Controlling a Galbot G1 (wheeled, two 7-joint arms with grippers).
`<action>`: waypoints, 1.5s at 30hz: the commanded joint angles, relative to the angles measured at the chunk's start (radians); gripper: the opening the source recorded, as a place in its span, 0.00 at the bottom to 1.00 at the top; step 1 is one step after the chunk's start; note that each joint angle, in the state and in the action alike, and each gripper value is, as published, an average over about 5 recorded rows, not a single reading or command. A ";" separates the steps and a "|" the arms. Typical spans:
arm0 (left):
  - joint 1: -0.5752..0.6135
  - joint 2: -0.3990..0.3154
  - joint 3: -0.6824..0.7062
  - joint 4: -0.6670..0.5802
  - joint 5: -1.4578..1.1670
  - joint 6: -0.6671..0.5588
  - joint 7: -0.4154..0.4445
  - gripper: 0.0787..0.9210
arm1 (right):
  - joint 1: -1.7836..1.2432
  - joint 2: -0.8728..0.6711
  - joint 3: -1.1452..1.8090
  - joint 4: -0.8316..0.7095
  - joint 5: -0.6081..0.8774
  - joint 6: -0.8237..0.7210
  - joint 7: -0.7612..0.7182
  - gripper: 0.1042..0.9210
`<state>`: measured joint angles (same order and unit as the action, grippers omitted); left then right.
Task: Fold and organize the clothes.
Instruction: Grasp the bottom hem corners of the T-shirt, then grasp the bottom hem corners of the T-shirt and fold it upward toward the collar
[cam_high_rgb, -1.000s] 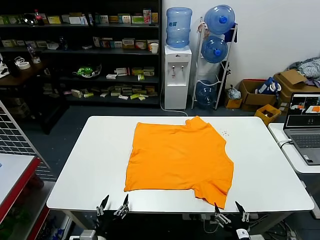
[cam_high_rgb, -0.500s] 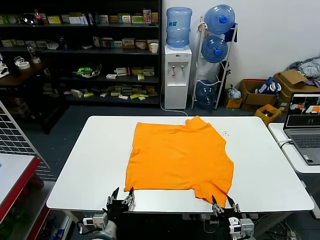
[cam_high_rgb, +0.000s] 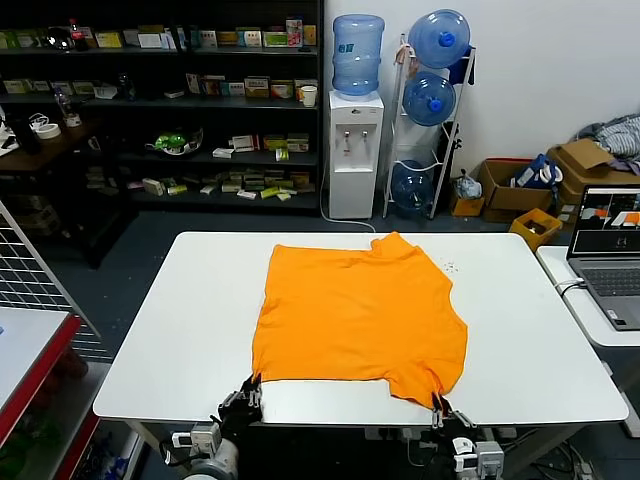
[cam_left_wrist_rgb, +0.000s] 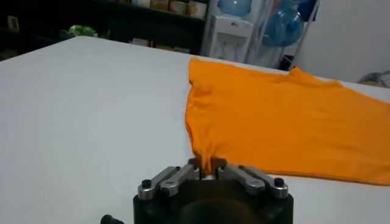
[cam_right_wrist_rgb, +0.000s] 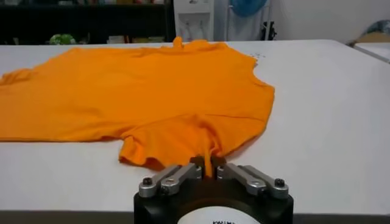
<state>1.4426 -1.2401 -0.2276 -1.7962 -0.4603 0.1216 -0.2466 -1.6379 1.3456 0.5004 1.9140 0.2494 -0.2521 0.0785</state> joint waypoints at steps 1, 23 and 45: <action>0.043 0.015 -0.001 -0.067 -0.007 0.004 -0.004 0.07 | -0.041 -0.002 -0.005 0.046 0.007 0.008 0.003 0.03; 0.090 0.189 -0.024 -0.292 -0.140 -0.011 -0.034 0.02 | -0.123 -0.111 0.032 0.276 0.061 0.022 0.109 0.03; -0.470 0.144 0.120 0.207 -0.260 0.072 -0.049 0.07 | 0.617 -0.304 -0.221 -0.159 0.357 -0.225 0.136 0.12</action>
<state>1.1372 -1.0869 -0.1404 -1.7431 -0.6924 0.1661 -0.2925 -1.2199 1.0923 0.3599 1.8654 0.5318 -0.4129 0.2131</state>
